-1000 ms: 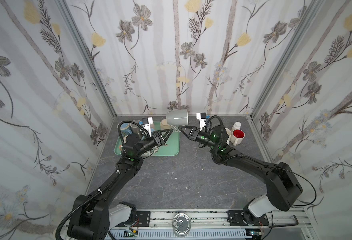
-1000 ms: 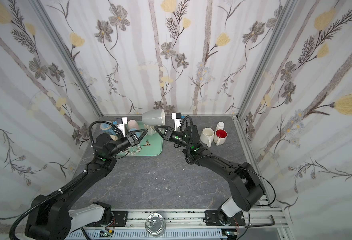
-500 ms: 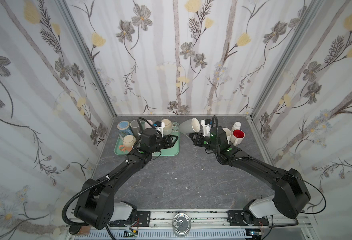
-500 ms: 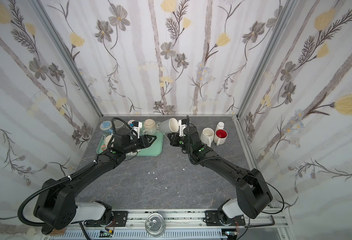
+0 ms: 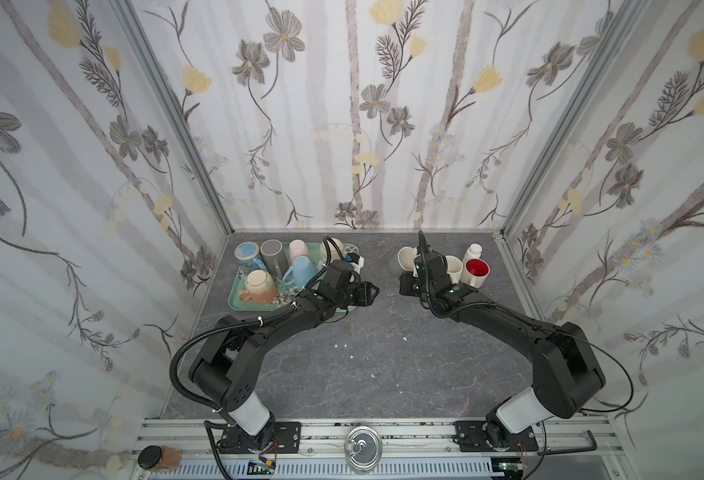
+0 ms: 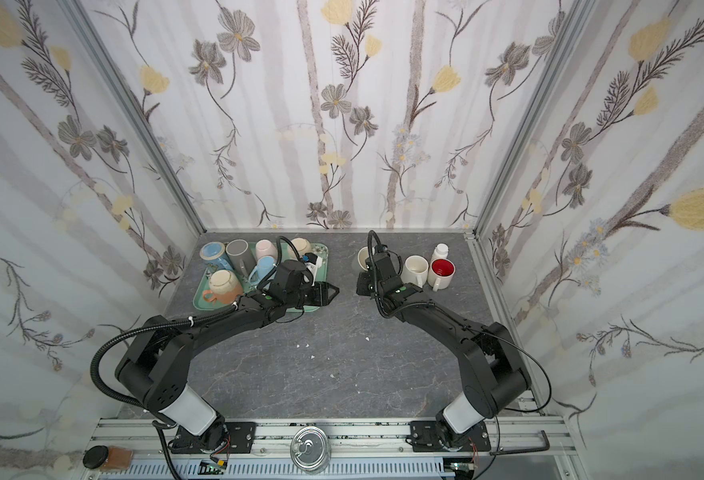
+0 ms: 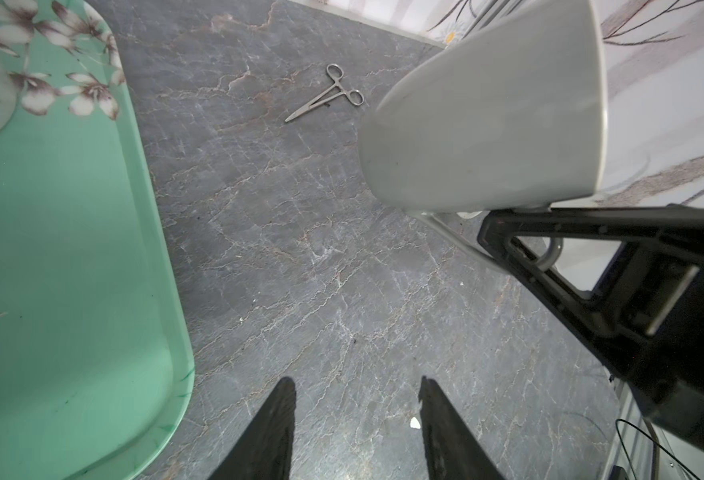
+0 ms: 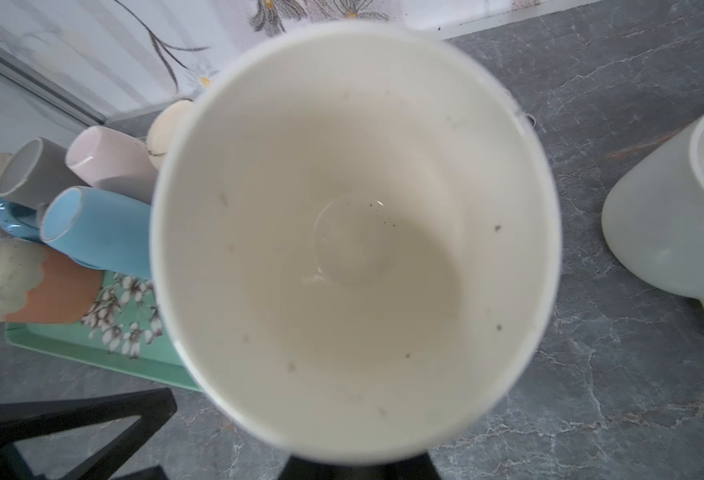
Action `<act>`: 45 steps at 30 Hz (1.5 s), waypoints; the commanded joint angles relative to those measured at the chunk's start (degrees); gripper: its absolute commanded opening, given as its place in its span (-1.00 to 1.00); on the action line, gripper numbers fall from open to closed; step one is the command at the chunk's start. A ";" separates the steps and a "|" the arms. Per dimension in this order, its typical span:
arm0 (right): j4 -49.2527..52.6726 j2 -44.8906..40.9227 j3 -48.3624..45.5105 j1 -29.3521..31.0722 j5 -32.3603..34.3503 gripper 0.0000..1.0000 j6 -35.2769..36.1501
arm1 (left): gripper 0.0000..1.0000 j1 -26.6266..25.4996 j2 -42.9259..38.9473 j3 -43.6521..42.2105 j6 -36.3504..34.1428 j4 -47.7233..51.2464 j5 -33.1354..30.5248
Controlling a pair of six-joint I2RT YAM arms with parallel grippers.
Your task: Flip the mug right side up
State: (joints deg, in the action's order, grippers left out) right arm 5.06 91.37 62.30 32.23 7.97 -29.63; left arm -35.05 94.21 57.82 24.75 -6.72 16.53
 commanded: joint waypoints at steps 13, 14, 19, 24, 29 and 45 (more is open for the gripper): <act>4.88 10.27 5.55 -5.89 10.32 -1.00 5.78 | -0.05 1.52 1.06 -1.47 -4.60 0.83 0.49; 5.02 10.38 5.54 -6.15 10.31 -1.00 5.93 | -0.05 1.69 1.02 -1.65 -4.69 0.83 0.67; 5.77 10.83 5.33 -7.48 10.62 -1.00 6.68 | -0.06 2.49 1.04 -2.03 -5.11 0.75 1.39; 5.74 11.96 5.60 -8.49 11.02 -1.00 7.46 | -0.06 2.75 1.23 -1.75 -5.07 0.57 1.66; 5.84 12.87 6.08 -8.66 12.99 -1.00 8.18 | -0.08 2.76 0.80 -2.43 -4.90 -0.02 1.56; 7.50 12.98 5.99 -8.52 13.44 -0.32 8.01 | -0.08 2.81 -0.16 -2.46 -4.72 0.57 0.82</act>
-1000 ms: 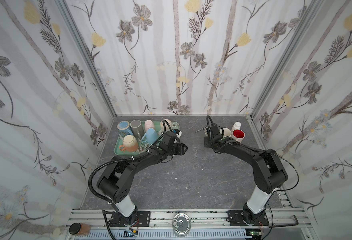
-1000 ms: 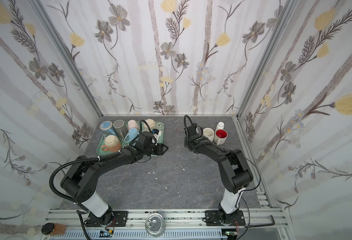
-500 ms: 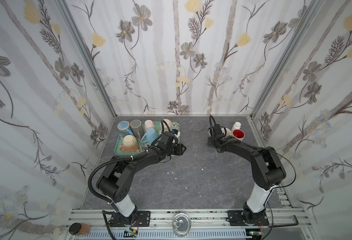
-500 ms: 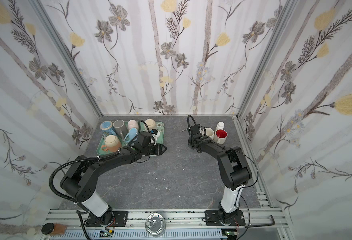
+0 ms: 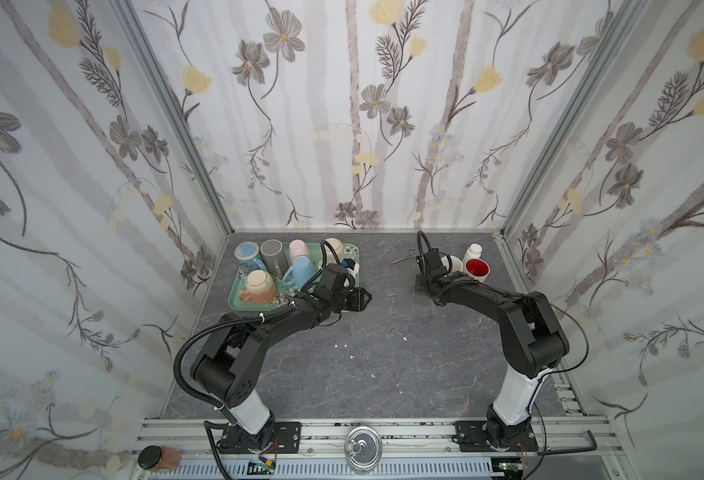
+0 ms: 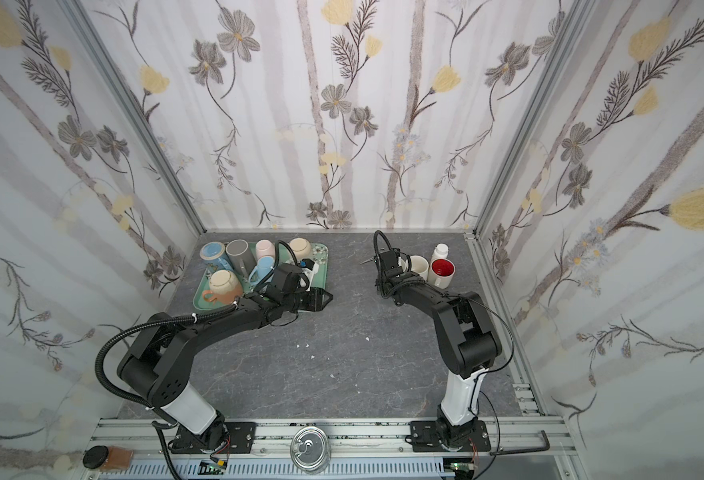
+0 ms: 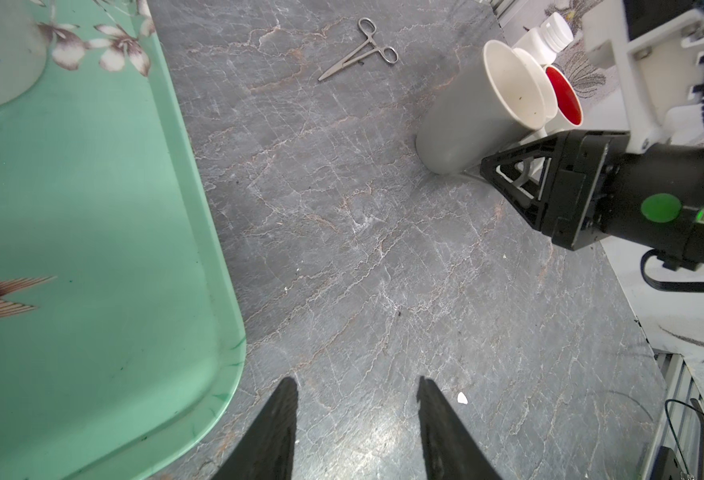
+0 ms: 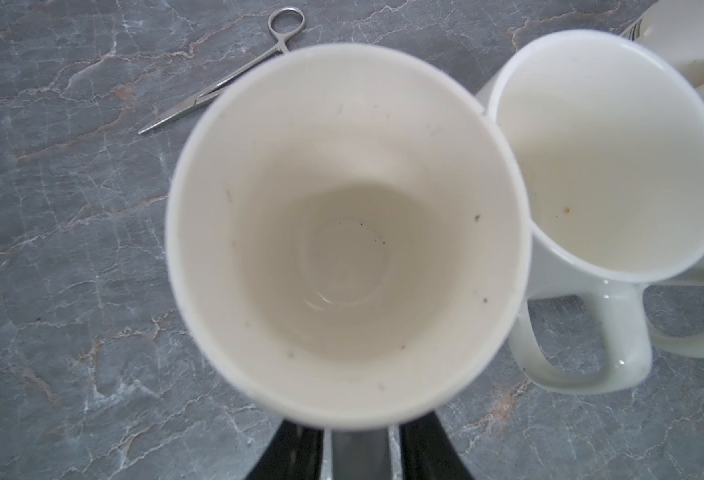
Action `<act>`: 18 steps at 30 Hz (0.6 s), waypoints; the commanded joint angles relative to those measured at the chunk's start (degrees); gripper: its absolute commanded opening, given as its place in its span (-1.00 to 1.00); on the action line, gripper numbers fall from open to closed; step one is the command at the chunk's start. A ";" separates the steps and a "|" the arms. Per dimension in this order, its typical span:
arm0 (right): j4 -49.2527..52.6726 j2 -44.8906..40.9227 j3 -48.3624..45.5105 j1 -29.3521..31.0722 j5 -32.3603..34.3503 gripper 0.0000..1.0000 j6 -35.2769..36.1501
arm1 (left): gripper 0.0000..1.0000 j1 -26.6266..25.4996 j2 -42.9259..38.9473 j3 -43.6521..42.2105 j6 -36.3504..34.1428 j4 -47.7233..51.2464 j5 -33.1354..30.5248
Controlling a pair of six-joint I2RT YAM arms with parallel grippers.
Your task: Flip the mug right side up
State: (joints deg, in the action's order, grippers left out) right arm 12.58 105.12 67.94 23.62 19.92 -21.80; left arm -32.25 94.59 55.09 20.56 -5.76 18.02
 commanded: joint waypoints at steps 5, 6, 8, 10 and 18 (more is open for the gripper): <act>0.81 -2.92 0.35 0.51 1.29 -0.25 0.14 | -0.08 0.02 -1.13 0.67 -0.93 0.71 -1.51; 0.95 -3.45 0.30 0.54 1.33 -0.23 0.10 | -0.08 0.02 -1.27 0.93 -1.24 1.27 -1.94; 1.11 -4.60 0.26 0.81 0.96 -0.19 0.09 | -0.08 0.16 -1.80 1.47 -2.15 2.59 -3.04; 1.40 -5.64 0.26 1.06 0.91 -0.18 0.16 | -0.08 0.33 -2.43 2.01 -2.99 3.78 -3.98; 2.33 -9.76 0.17 1.95 0.38 -0.15 0.79 | -0.06 4.29 -7.38 2.72 -5.76 7.68 -7.18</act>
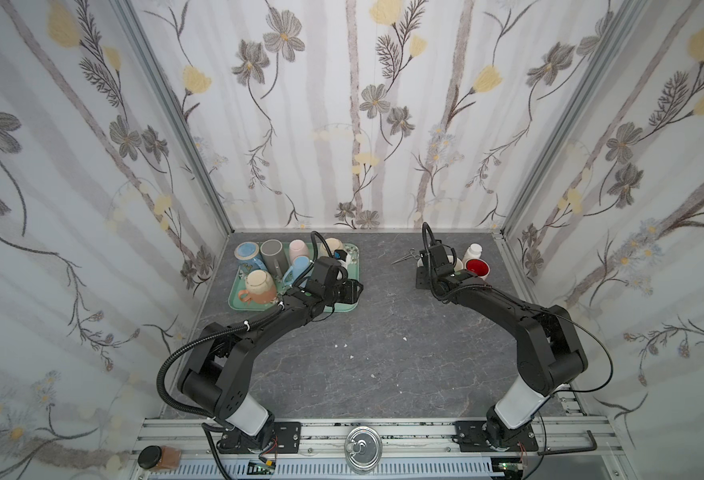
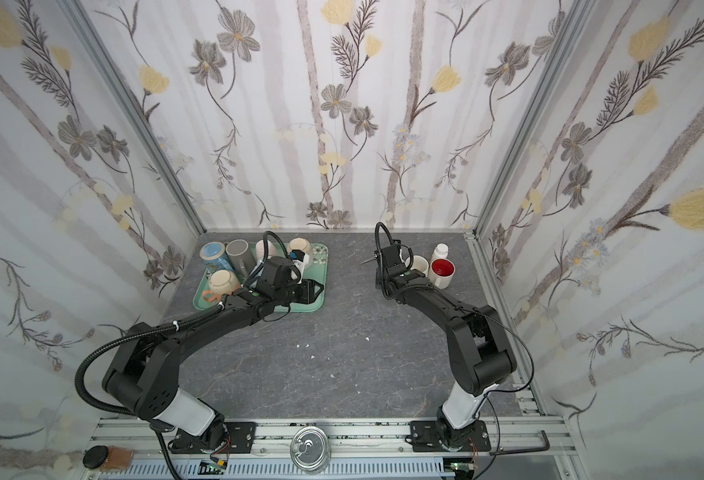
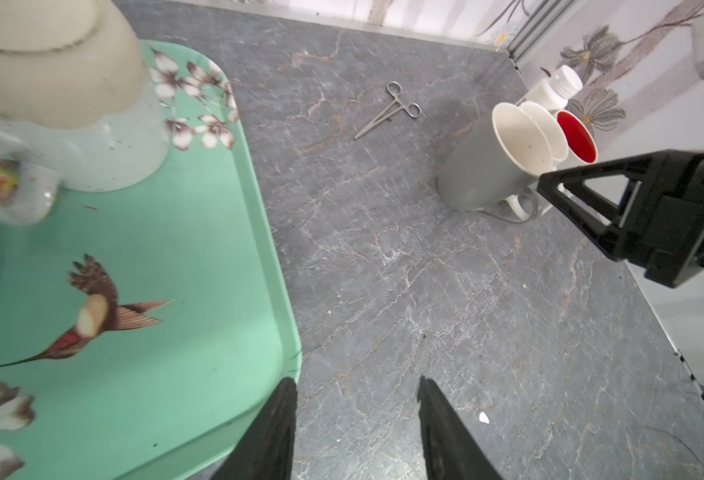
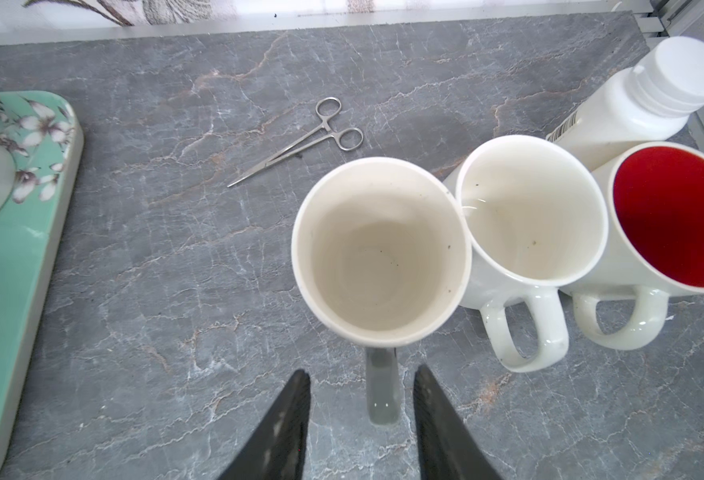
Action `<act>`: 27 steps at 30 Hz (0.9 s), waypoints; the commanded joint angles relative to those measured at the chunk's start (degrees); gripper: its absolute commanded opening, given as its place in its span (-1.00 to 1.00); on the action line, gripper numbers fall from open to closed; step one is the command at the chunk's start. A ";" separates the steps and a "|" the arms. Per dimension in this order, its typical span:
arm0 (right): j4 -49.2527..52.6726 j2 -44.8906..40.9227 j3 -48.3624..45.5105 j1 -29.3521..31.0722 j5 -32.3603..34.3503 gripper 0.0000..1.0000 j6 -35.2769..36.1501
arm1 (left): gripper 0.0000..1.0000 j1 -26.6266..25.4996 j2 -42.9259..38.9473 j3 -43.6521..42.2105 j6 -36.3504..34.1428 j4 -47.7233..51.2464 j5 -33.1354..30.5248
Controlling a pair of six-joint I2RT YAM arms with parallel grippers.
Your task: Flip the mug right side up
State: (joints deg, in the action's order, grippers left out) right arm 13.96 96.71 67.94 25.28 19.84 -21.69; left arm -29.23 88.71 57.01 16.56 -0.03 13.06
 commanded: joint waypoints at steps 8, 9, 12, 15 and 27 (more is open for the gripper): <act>1.34 -4.82 -0.23 1.30 -0.23 -0.14 1.64 | 0.18 10.45 -7.70 3.55 -4.82 9.34 -7.22; 1.34 -4.88 -0.27 1.51 -0.42 -0.13 1.81 | 0.20 11.91 -8.31 3.63 -5.27 10.04 -7.65; 1.81 -7.00 -0.03 1.88 -2.07 -0.13 1.91 | 0.23 16.46 -9.15 4.18 -5.46 11.63 -7.48; 0.90 -7.82 -1.12 3.49 -4.16 -0.13 1.59 | 0.26 21.48 -7.80 5.60 -5.44 13.34 -6.71; -5.21 -7.06 -6.92 10.88 -8.71 -0.12 -3.63 | 0.19 25.32 9.03 19.59 -6.29 17.08 1.23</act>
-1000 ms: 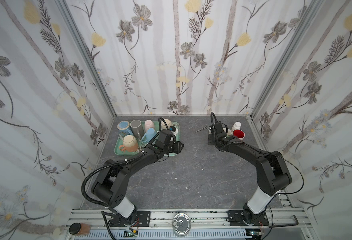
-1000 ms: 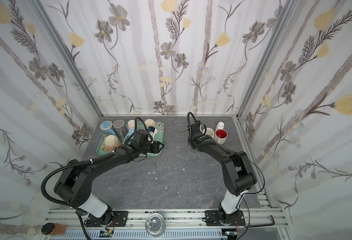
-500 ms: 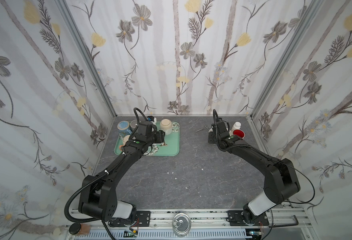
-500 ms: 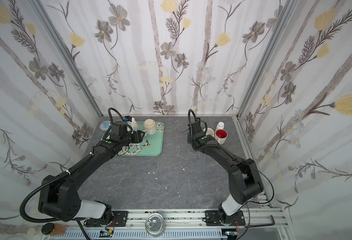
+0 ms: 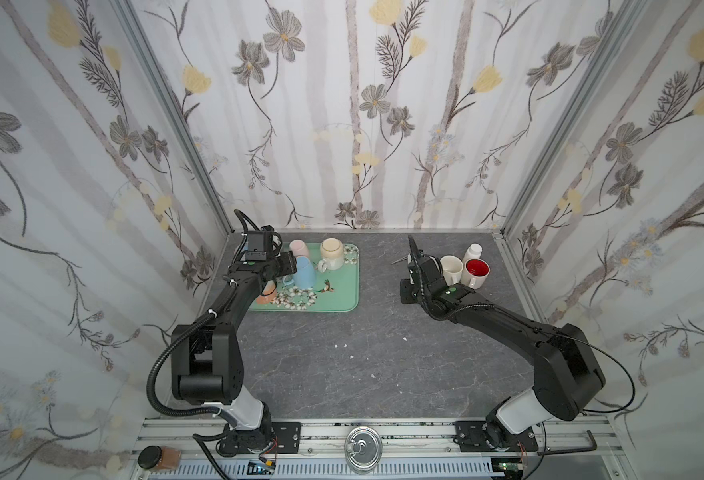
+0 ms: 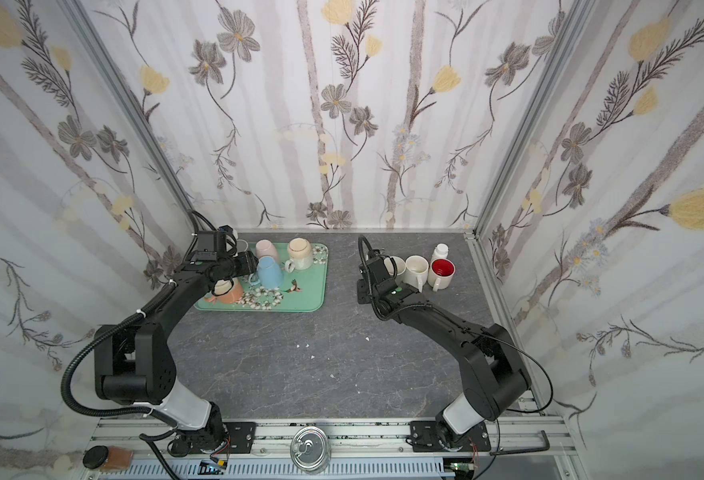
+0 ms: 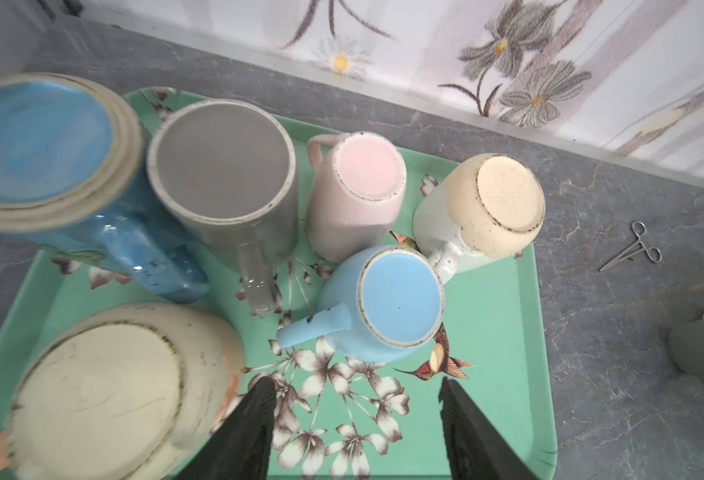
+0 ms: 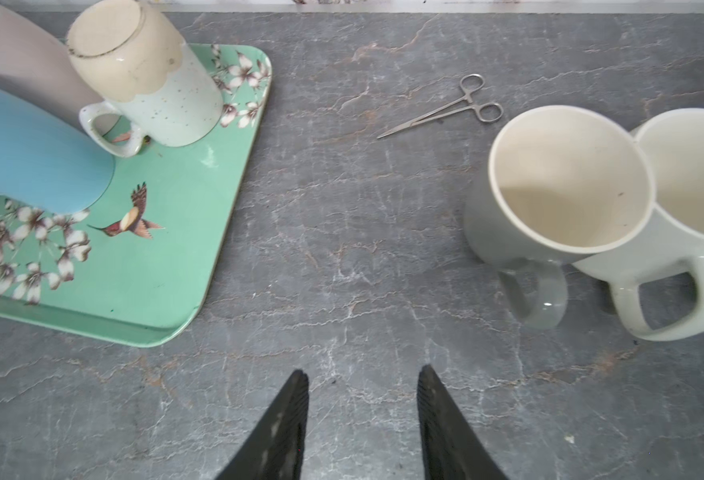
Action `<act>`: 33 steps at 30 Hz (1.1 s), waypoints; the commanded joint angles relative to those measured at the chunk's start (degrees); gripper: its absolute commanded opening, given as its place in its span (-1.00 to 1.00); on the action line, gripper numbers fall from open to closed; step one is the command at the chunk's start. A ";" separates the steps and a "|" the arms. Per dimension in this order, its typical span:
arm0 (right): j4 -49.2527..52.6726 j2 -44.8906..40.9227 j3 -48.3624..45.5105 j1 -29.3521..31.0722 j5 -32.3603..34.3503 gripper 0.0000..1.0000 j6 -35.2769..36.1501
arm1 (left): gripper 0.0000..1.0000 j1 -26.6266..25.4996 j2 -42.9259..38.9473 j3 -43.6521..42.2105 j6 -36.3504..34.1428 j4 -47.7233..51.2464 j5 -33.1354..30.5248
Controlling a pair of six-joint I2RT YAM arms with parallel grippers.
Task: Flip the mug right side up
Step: 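Move the left gripper over the upside-down cream mug while the right gripper withdraws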
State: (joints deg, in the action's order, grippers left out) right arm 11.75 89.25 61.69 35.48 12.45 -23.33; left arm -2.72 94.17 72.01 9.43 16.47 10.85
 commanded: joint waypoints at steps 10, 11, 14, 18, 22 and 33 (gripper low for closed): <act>-4.33 -4.27 -6.67 1.56 0.17 -0.12 -3.59 | 0.08 -10.59 20.54 24.56 -5.65 11.94 -5.07; -4.38 -4.62 -7.28 1.56 0.39 -0.12 -3.63 | 0.08 -11.10 22.04 26.04 -6.26 13.05 -5.82; -4.37 -5.30 -8.23 1.53 0.72 -0.12 -3.69 | 0.08 -12.06 25.31 29.18 -7.43 15.69 -7.33; -4.63 -5.40 -8.68 1.58 0.68 -0.12 -3.74 | 0.13 -12.61 27.01 30.24 -8.43 16.64 -9.16; -5.01 -4.97 -8.52 1.60 0.49 -0.12 -3.65 | 0.18 -12.96 28.14 30.51 -10.51 15.97 -7.17; -4.54 -4.75 -8.52 1.60 0.85 -0.12 -3.64 | 0.15 -13.72 33.92 35.72 -12.03 18.33 -6.09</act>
State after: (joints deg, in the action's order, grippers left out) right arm 8.29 84.44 53.28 37.06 12.16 -26.55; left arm -16.19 127.13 106.63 -1.56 33.26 4.67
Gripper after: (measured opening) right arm 0.443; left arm 0.577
